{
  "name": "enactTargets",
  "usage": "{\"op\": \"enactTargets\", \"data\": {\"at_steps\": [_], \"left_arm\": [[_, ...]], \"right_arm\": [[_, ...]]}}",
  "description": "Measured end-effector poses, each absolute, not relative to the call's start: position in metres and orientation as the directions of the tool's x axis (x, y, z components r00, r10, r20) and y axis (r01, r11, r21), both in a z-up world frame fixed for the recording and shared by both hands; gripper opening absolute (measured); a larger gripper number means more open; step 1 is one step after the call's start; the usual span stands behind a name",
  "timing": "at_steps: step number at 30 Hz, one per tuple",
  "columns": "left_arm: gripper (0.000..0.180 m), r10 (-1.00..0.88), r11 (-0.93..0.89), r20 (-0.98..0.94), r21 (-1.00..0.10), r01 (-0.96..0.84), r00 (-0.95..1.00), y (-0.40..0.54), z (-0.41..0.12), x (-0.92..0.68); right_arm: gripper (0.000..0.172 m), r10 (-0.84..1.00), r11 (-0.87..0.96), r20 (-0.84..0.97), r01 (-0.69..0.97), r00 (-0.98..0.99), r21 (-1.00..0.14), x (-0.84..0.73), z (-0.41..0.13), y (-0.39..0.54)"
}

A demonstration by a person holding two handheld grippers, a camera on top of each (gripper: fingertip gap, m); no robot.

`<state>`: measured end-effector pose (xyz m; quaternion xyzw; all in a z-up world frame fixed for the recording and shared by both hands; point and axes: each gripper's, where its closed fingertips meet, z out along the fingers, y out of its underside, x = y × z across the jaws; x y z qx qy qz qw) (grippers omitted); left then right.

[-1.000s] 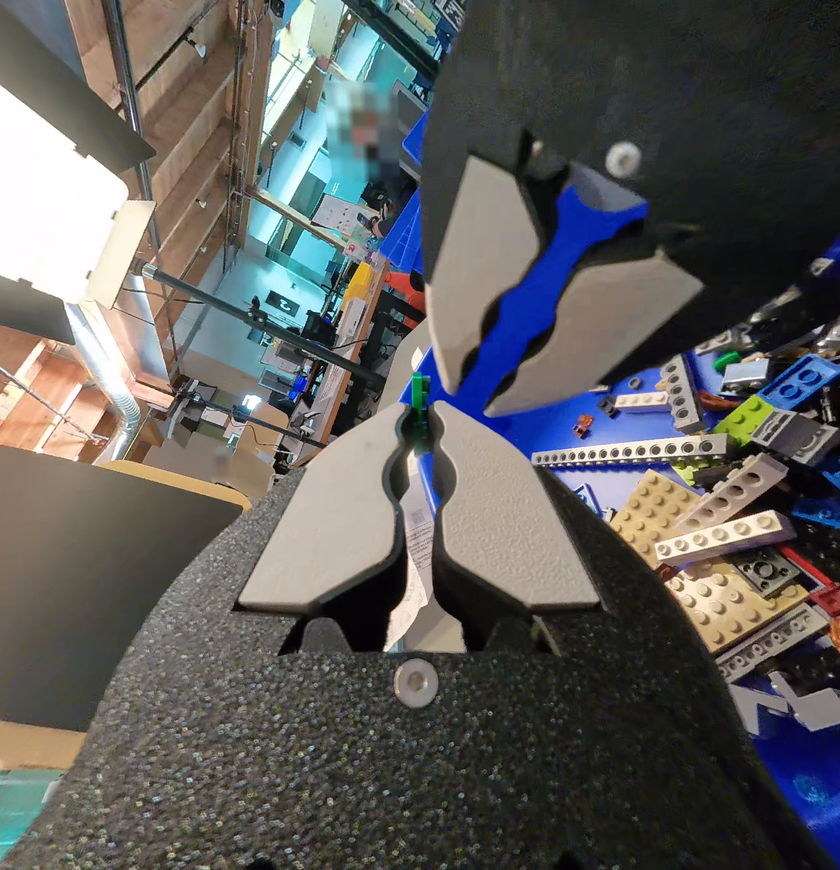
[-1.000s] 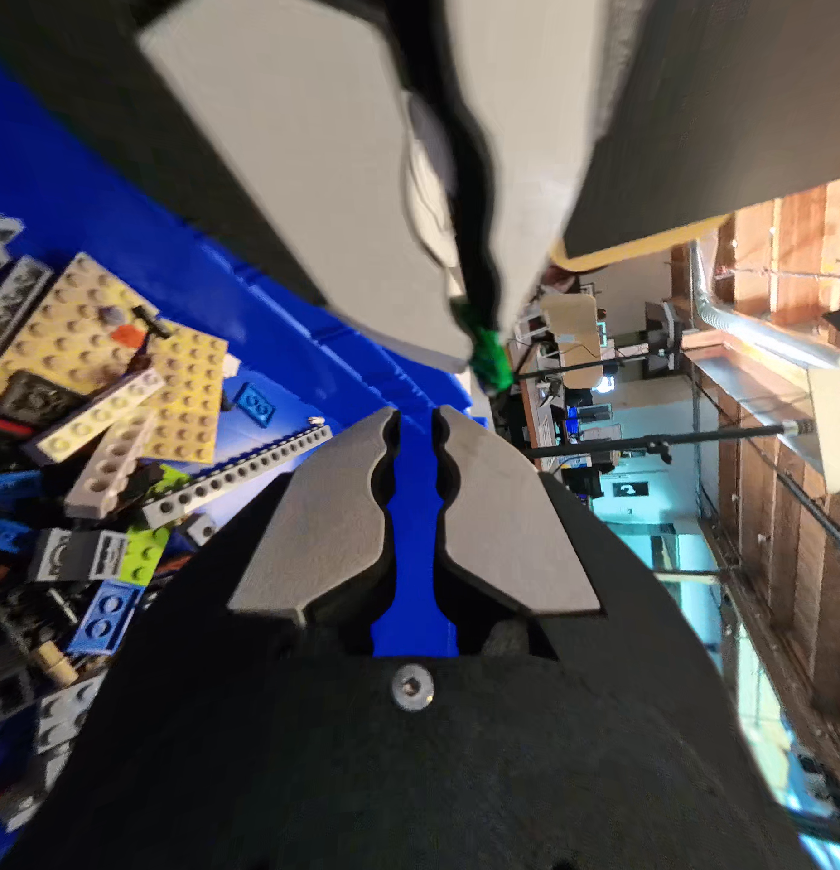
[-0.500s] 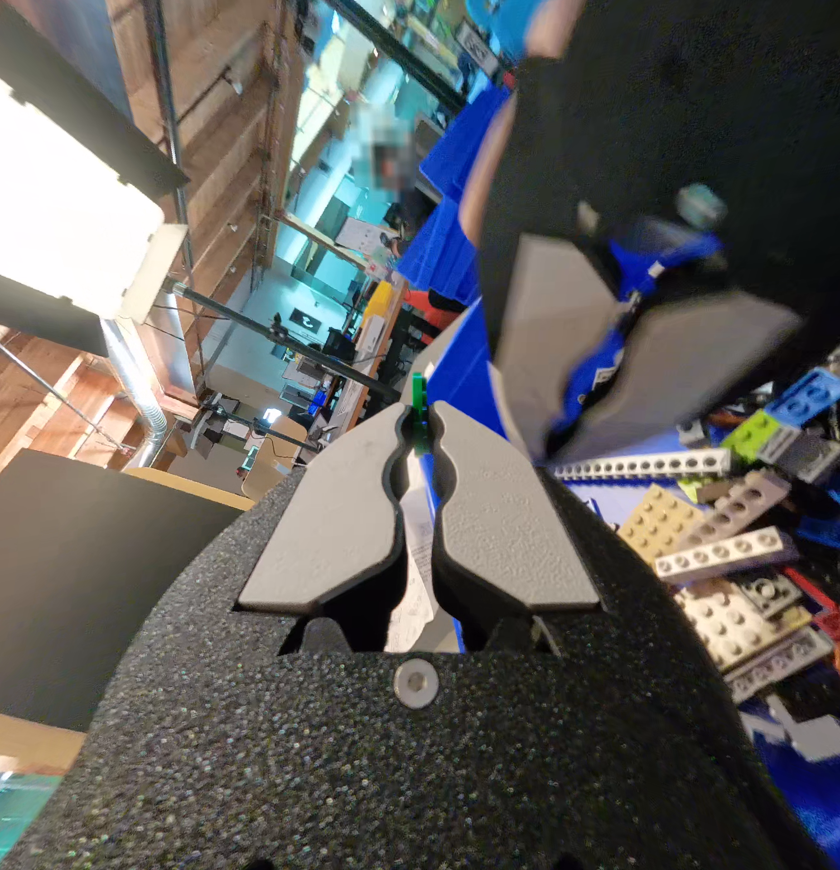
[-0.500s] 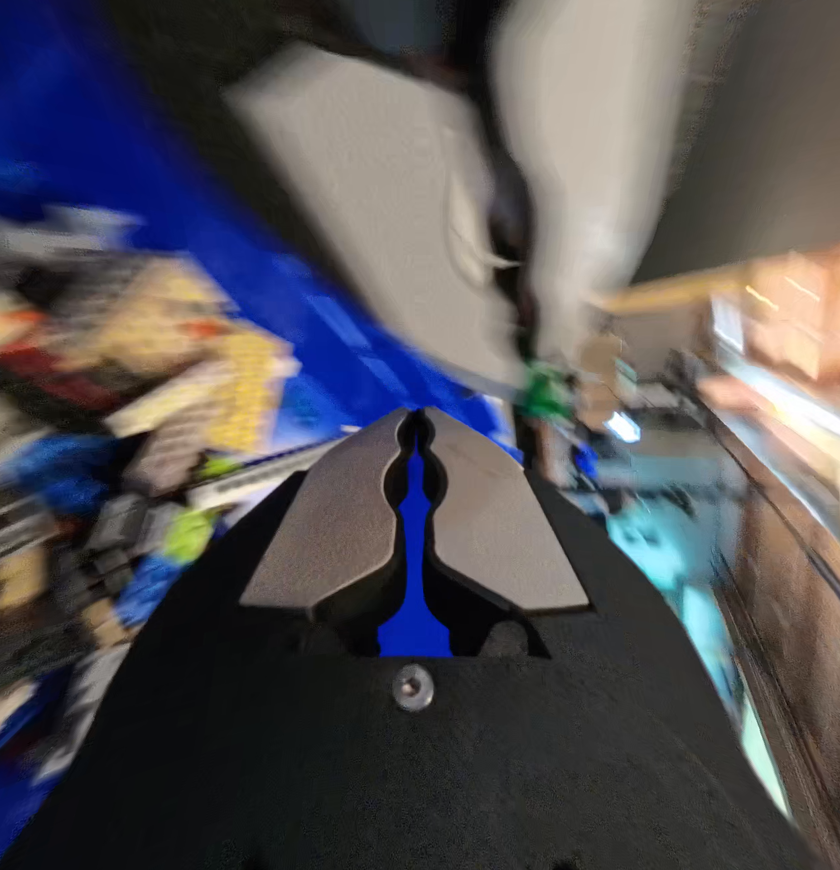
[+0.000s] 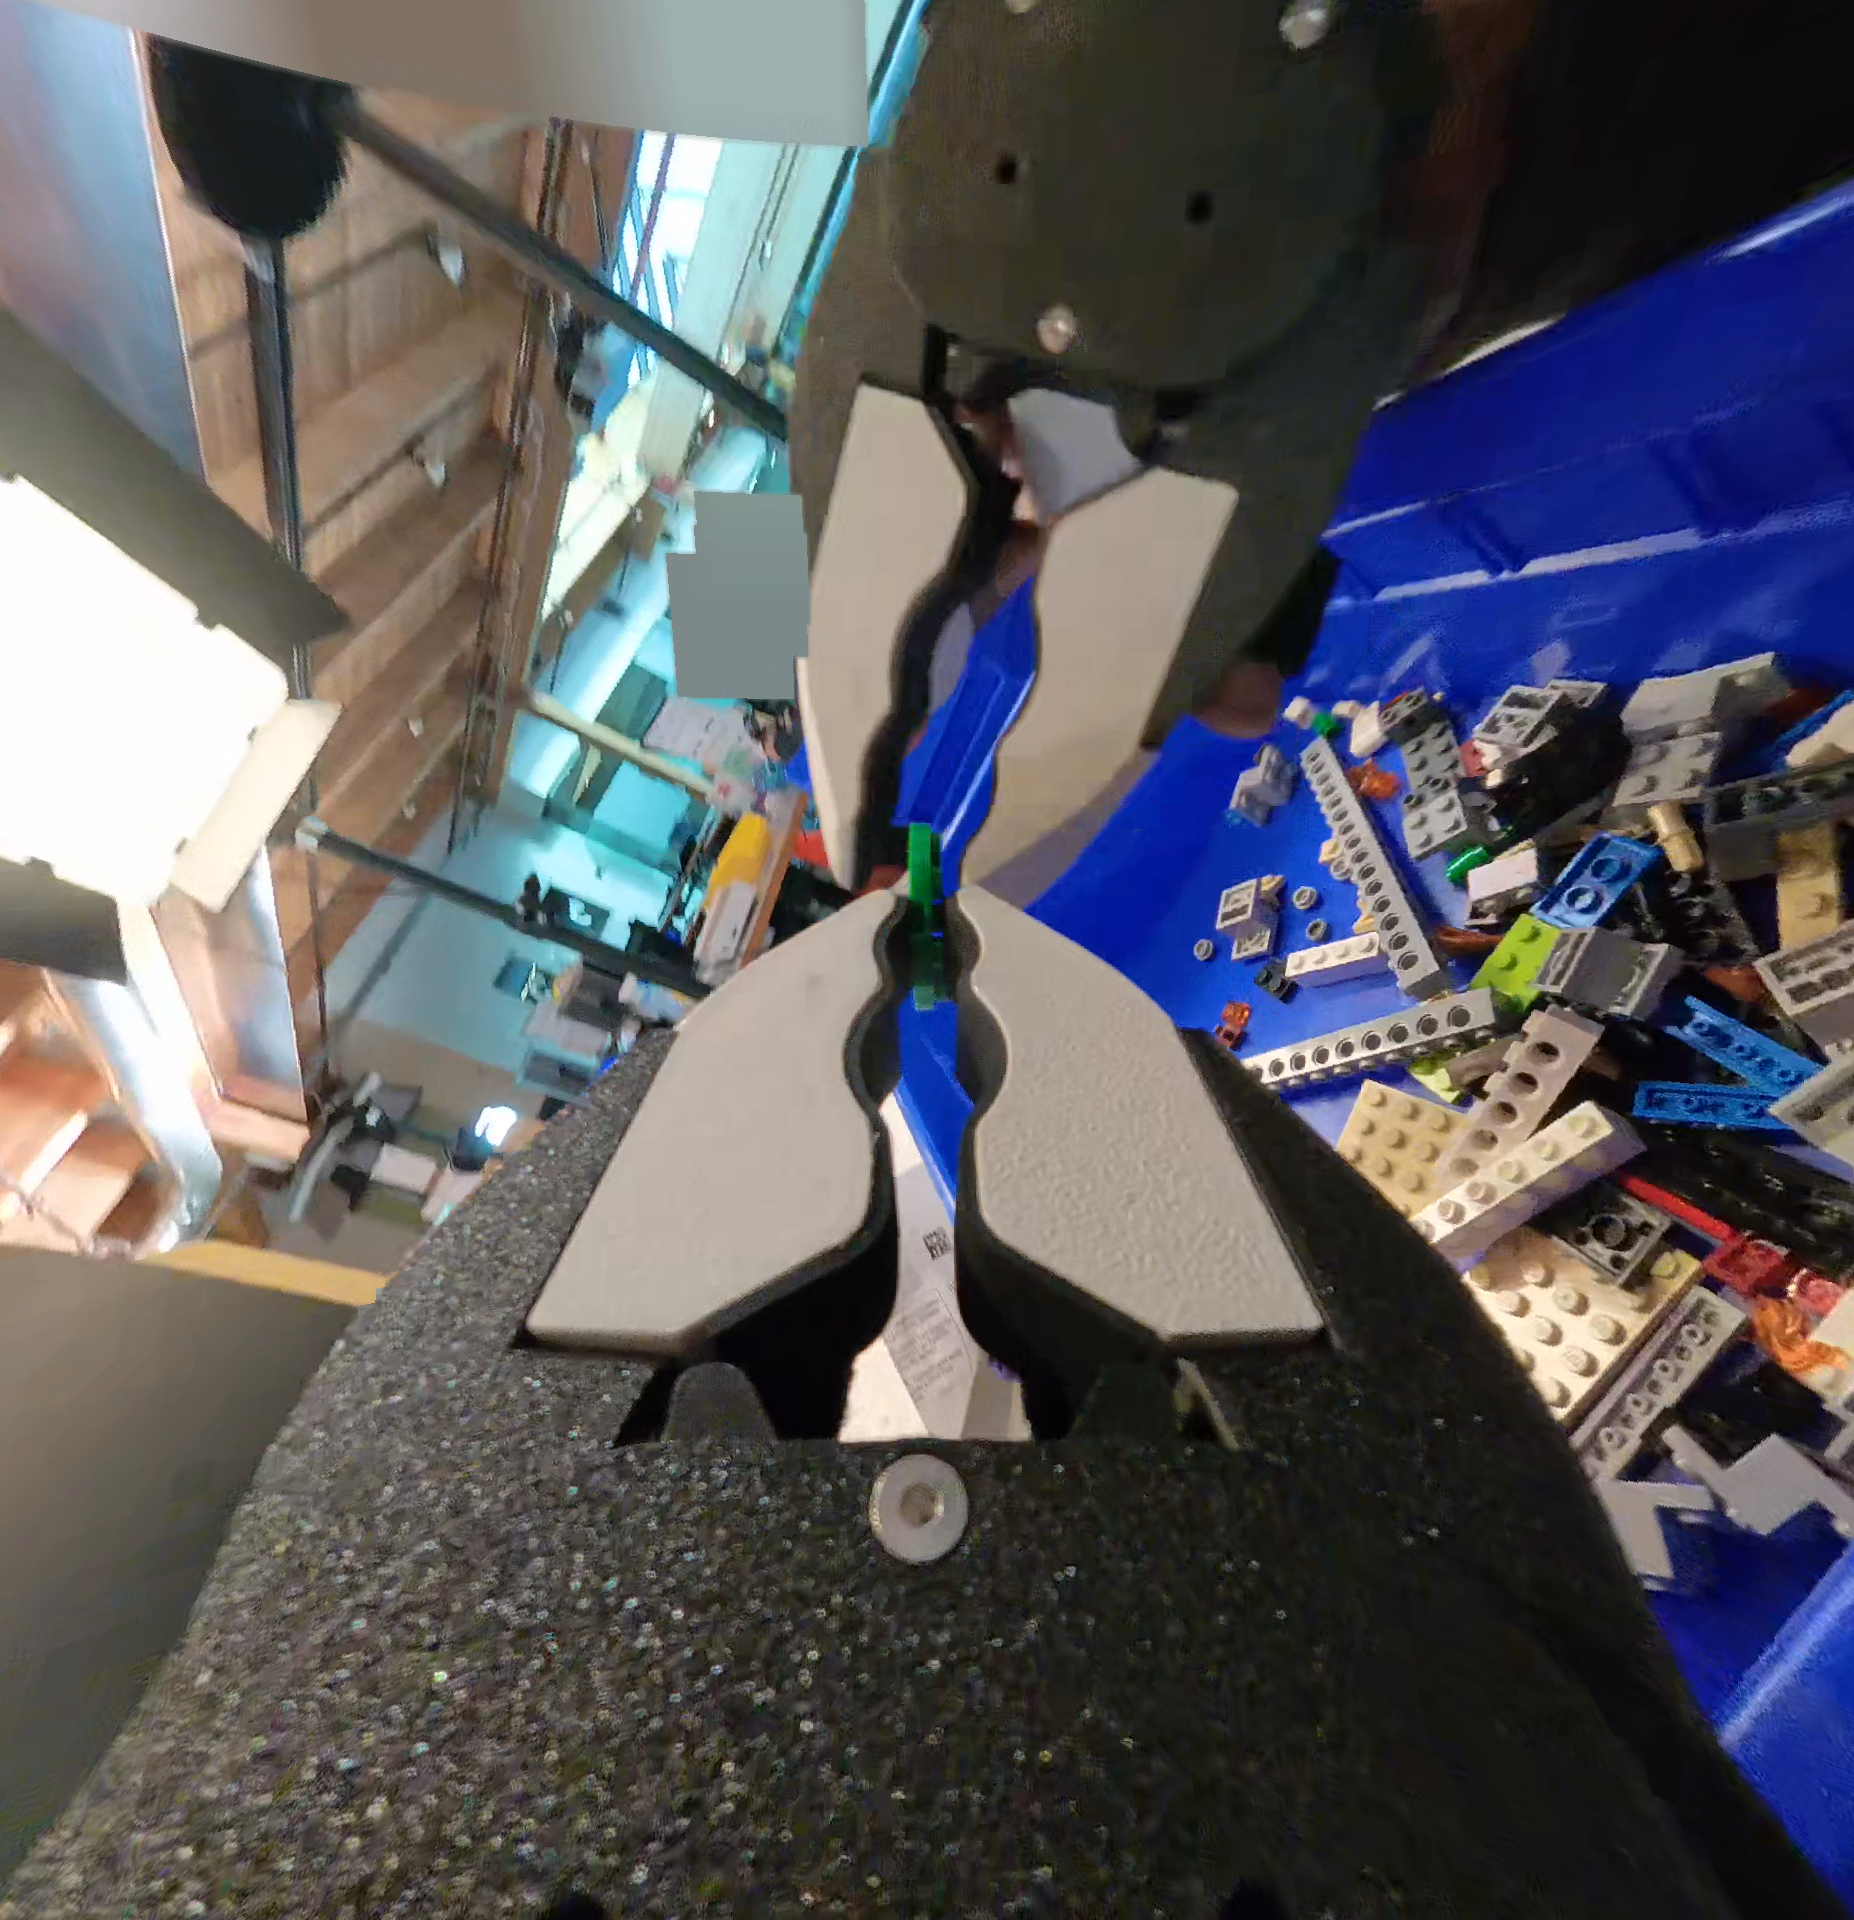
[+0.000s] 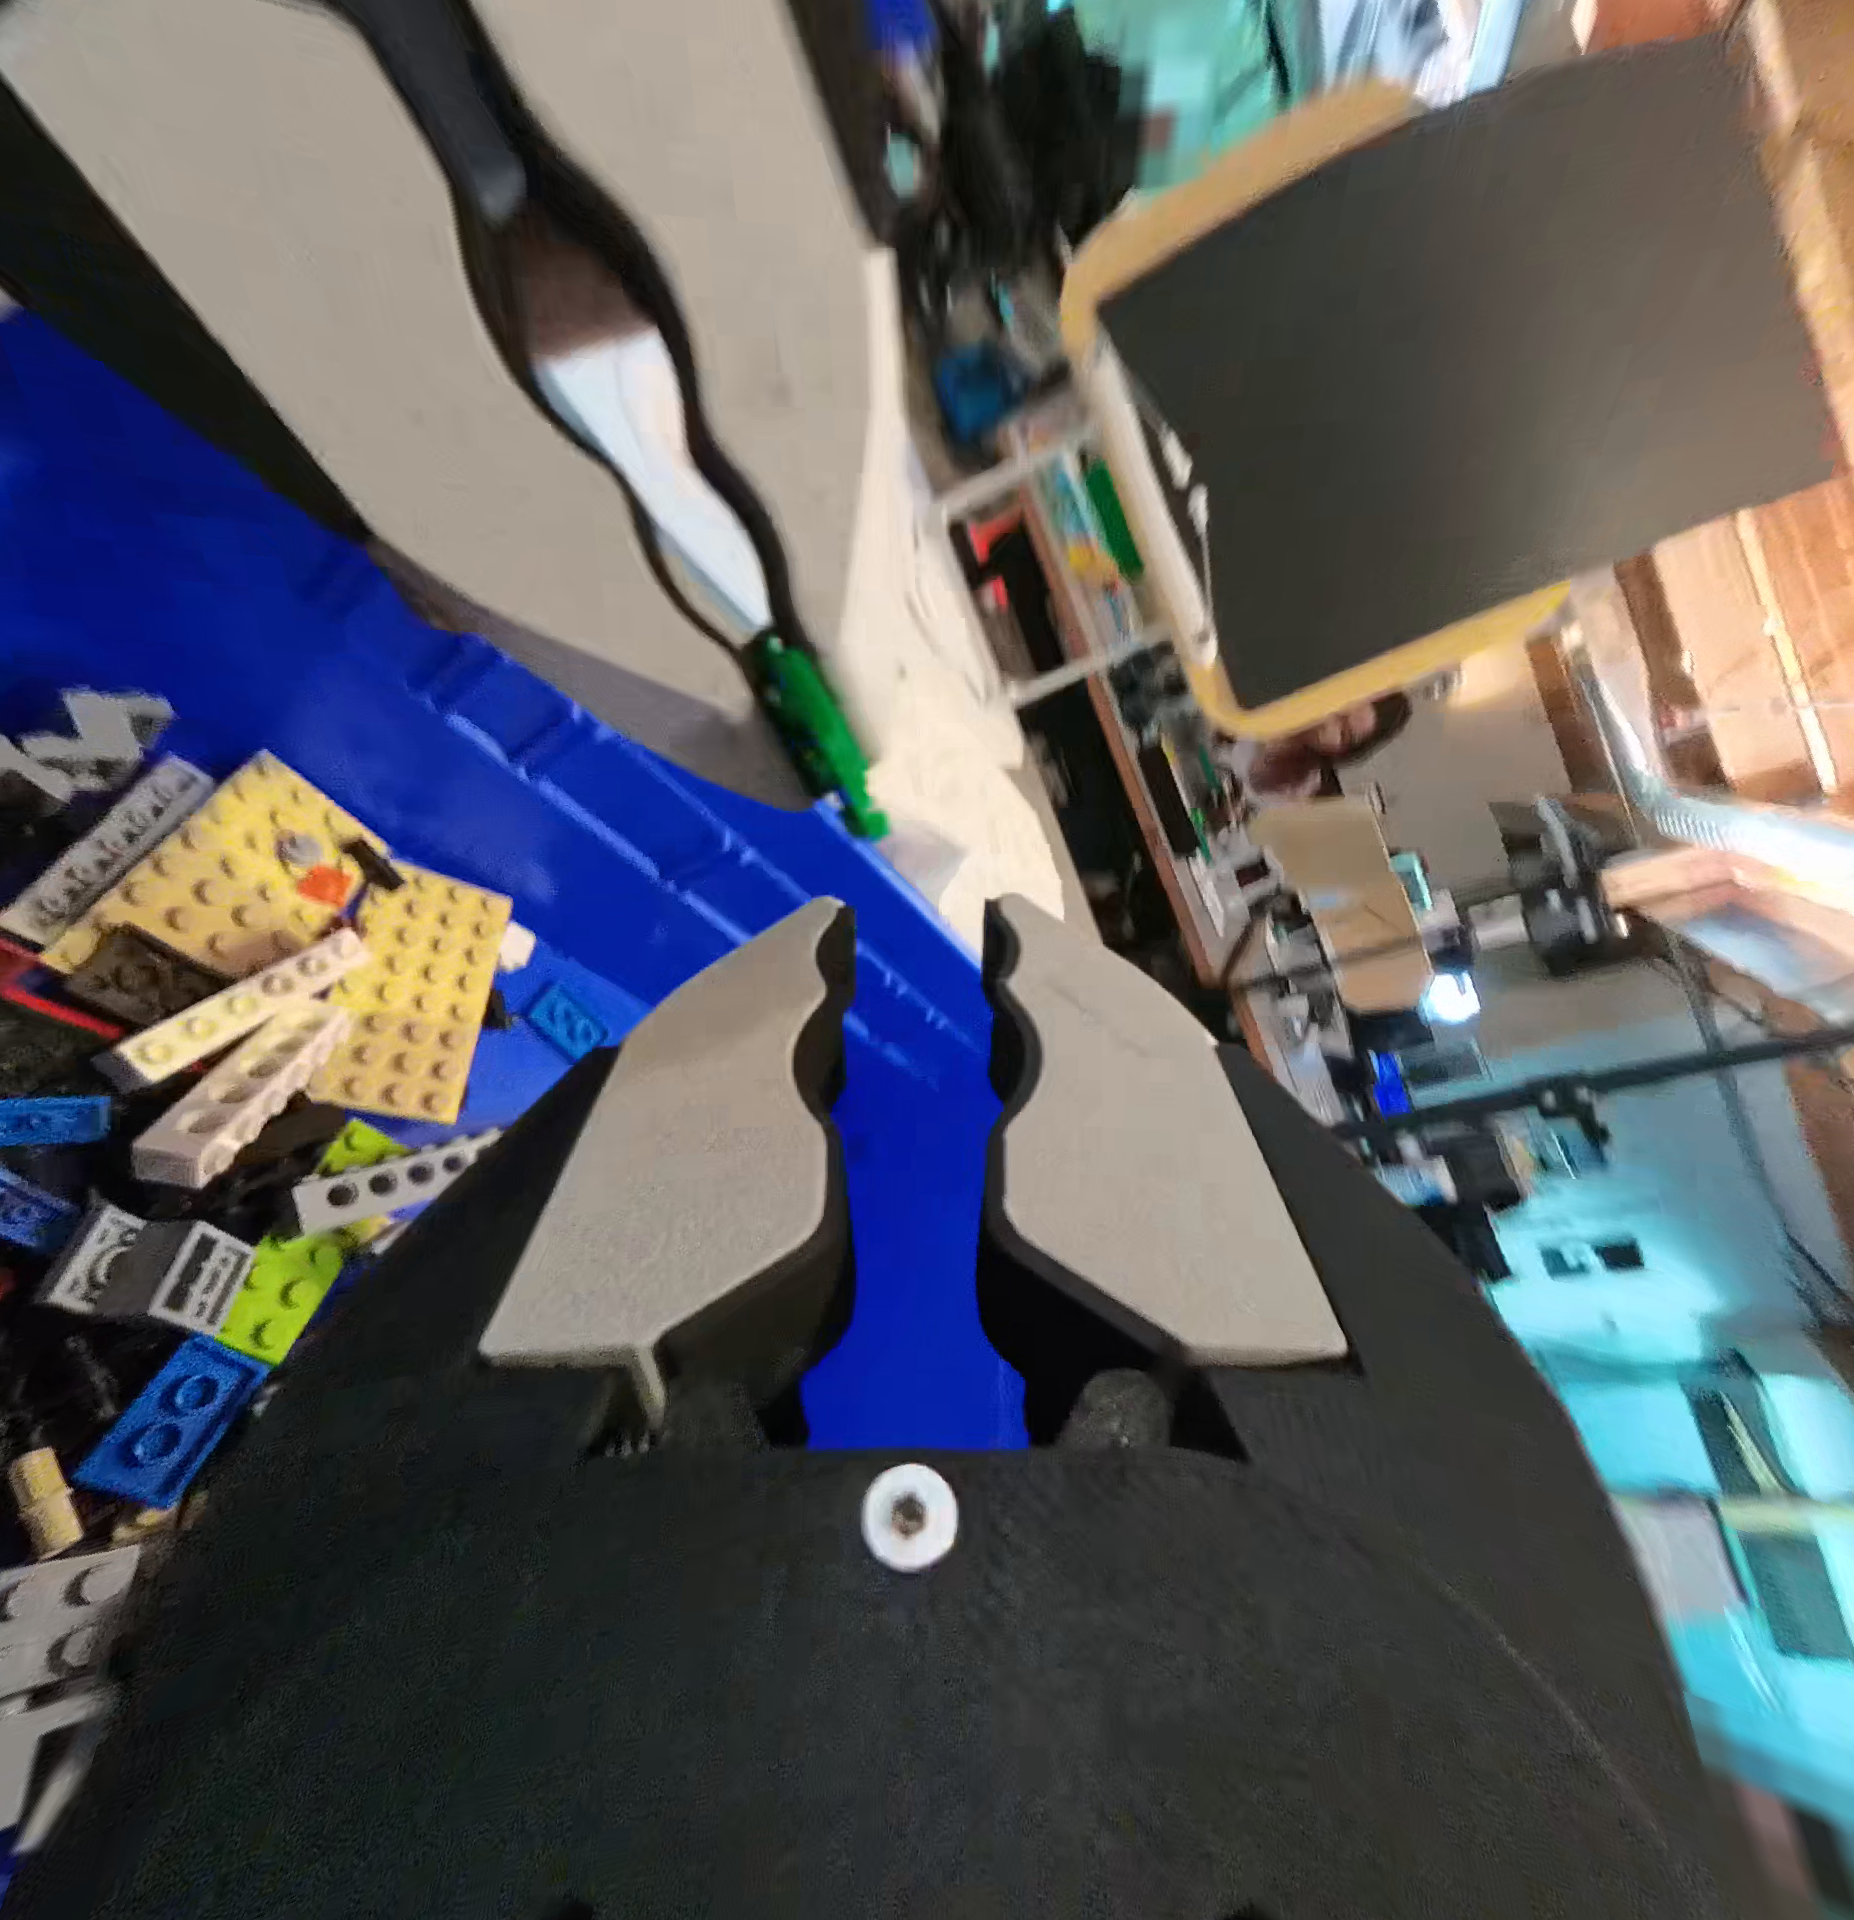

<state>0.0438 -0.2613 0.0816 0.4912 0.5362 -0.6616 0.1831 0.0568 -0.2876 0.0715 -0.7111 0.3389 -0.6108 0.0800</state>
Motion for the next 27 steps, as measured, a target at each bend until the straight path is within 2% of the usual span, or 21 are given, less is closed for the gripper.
{"op": "enactTargets", "data": {"at_steps": [2, 4, 9, 12, 15, 20, 23, 24, 27], "left_arm": [[0.005, 0.284, -0.422, -0.859, -0.511, 0.749, -0.426, -0.255, 0.085, 0.04], [0.004, 0.284, -0.476, -0.862, -0.507, 0.718, -0.42, -0.249, 0.089, 0.039], [0.004, 0.292, -0.53, -0.87, -0.493, 0.689, -0.398, -0.243, 0.088, 0.037], [0.004, 0.306, -0.534, -0.866, -0.499, 0.682, -0.394, -0.241, 0.087, 0.039], [0.009, 0.264, -0.484, -0.876, -0.482, 0.73, -0.403, -0.248, 0.087, 0.045], [0.015, 0.114, -0.348, -0.968, -0.25, 0.903, -0.224, -0.259, 0.078, 0.047], [0.003, 0.079, -0.27, -0.978, -0.209, 0.94, -0.194, -0.266, 0.075, 0.052], [0.004, 0.094, -0.286, -0.971, -0.239, 0.928, -0.221, -0.264, 0.075, 0.052], [0.004, 0.14, -0.403, -0.929, -0.368, 0.838, -0.341, -0.255, 0.084, 0.048]], "right_arm": [[0.023, -0.572, -0.805, 0.819, -0.221, 0.041, -0.551, 0.054, 0.087, -0.271], [0.02, -0.524, -0.849, 0.85, -0.108, 0.053, -0.517, 0.05, 0.095, -0.258], [0.019, -0.493, -0.868, 0.862, -0.007, 0.121, -0.496, 0.05, 0.088, -0.24], [0.011, -0.484, -0.873, 0.865, -0.011, 0.133, -0.487, 0.052, 0.085, -0.237], [0.006, -0.463, -0.886, 0.878, -0.104, 0.125, -0.453, 0.055, 0.082, -0.246], [0.005, -0.342, -0.894, 0.937, -0.333, 0.078, -0.299, 0.058, 0.078, -0.265], [0.006, -0.209, -0.912, 0.975, -0.377, 0.081, -0.165, 0.059, 0.077, -0.263], [0.005, -0.208, -0.917, 0.975, -0.362, 0.077, -0.167, 0.059, 0.076, -0.263], [0.01, -0.368, -0.9, 0.928, -0.272, 0.055, -0.341, 0.057, 0.081, -0.259]]}}
